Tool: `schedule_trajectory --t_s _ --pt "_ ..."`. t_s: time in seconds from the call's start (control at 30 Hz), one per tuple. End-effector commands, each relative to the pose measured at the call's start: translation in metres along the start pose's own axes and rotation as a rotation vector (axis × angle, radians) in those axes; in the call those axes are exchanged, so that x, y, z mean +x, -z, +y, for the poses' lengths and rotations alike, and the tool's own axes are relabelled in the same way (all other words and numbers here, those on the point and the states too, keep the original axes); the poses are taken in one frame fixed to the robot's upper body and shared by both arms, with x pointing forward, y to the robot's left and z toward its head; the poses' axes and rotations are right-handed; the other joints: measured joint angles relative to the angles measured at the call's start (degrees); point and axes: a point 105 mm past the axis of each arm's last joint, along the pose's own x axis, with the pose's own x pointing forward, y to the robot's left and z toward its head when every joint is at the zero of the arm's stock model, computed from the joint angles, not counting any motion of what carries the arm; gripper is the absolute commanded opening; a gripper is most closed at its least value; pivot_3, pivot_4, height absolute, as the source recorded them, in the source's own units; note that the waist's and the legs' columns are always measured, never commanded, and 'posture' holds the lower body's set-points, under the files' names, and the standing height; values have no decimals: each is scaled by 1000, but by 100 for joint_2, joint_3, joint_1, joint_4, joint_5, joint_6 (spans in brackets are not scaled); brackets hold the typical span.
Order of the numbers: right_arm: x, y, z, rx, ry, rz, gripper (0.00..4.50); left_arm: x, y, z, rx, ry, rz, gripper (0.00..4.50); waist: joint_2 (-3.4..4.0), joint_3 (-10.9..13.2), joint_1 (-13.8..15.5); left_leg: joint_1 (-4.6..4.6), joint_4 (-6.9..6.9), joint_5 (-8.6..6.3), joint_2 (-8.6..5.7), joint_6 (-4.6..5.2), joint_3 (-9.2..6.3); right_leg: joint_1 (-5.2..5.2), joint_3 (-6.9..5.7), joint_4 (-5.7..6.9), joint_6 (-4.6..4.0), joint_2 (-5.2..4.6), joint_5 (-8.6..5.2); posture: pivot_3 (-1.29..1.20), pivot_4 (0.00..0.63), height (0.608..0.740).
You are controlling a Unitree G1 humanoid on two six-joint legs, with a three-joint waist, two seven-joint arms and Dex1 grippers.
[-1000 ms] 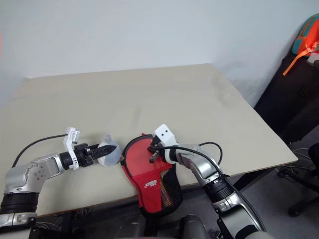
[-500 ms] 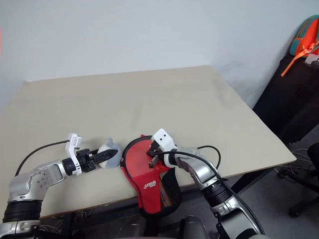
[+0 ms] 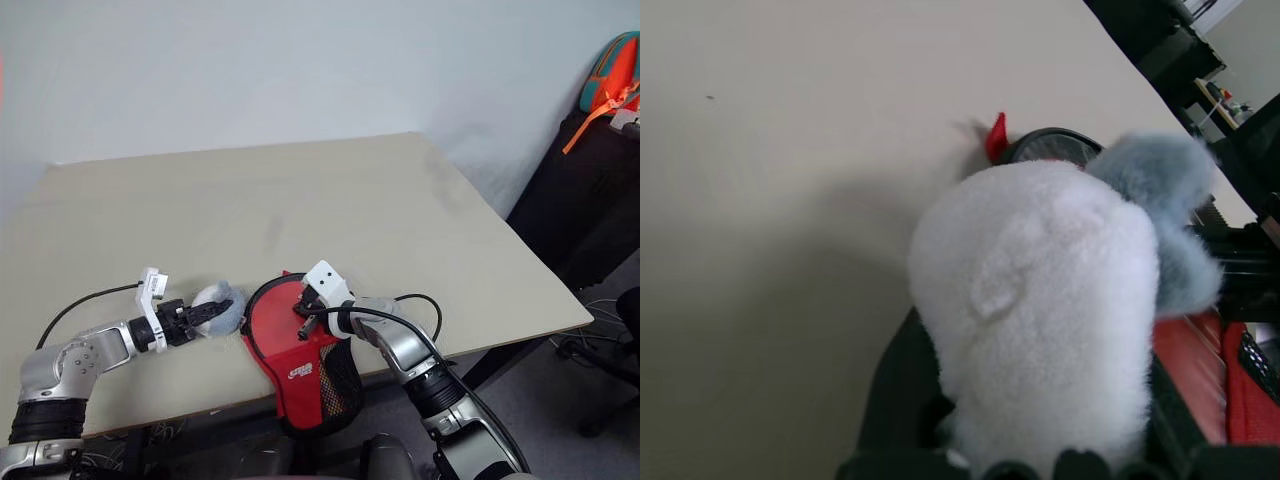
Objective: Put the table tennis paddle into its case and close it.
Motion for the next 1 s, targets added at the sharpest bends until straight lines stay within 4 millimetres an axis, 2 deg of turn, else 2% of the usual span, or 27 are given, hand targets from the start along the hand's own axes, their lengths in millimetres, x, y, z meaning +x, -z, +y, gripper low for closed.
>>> schedule_trajectory --t_s 0.03,0.23,0.6,1.0 --pt "2 5 4 -6 -15 24 0 -5 -28 0 73 -13 -55 425 -2 -1 0 0 0 0 0 -1 0 0 0 0 0 0 0 0 0 715" --pt "3 4 5 -17 -23 32 0 2 -48 8 130 -43 -69 350 -4 -2 1 0 0 3 -1 -4 -1 0 -2 1 -1 0 1 0 0 715" --pt "3 4 6 -40 -28 48 0 23 -52 3 245 15 34 350 -11 -6 0 -1 1 4 -1 -6 0 0 -2 2 -7 0 5 0 0 715" --pt "2 2 7 -56 -38 37 0 52 -74 5 358 26 67 350 -20 -9 3 -3 11 4 -2 -6 -3 4 -6 3 -7 0 6 0 0 715"
